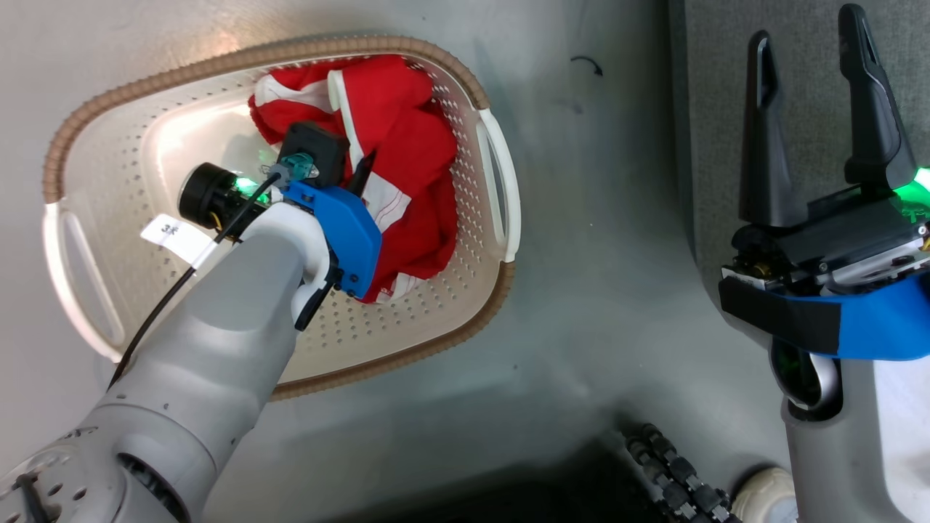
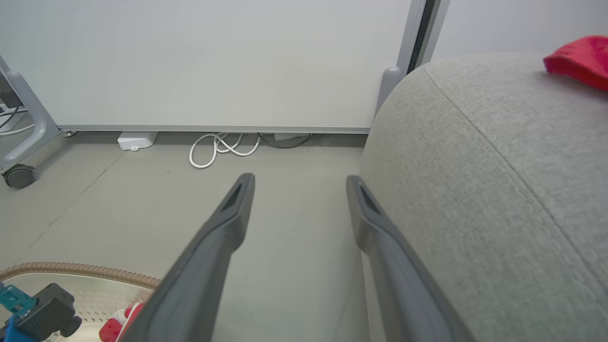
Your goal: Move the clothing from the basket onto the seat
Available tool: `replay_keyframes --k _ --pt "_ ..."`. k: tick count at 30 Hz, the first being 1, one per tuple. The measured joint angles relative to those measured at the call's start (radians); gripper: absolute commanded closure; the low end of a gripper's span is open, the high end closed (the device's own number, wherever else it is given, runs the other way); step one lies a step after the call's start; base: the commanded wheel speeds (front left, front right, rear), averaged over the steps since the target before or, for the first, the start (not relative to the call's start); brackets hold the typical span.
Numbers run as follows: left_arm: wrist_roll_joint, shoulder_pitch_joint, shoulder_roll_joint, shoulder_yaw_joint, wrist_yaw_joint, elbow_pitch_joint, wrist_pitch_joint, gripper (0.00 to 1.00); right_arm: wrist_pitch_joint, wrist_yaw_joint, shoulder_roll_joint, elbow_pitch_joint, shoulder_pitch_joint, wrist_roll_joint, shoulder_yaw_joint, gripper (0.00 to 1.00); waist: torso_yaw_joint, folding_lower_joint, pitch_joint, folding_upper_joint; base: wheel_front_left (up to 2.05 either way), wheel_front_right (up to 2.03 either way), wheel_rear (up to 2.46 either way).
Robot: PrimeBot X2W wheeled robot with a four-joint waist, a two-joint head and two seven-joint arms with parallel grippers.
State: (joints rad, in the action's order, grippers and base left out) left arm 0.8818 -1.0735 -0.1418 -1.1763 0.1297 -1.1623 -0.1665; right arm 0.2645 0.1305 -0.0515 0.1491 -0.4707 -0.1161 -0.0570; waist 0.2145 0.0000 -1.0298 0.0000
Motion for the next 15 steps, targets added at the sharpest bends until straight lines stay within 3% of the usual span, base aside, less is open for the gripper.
replay_keyframes --k 15 --pt "0.071 0.053 0.027 -0.022 0.0 0.083 -0.094 1.0 0.0 0.0 -0.009 -0.051 0.005 0.017 0.026 0.0 -0.08 0.0 0.147 0.0 0.0 0.0 0.0"
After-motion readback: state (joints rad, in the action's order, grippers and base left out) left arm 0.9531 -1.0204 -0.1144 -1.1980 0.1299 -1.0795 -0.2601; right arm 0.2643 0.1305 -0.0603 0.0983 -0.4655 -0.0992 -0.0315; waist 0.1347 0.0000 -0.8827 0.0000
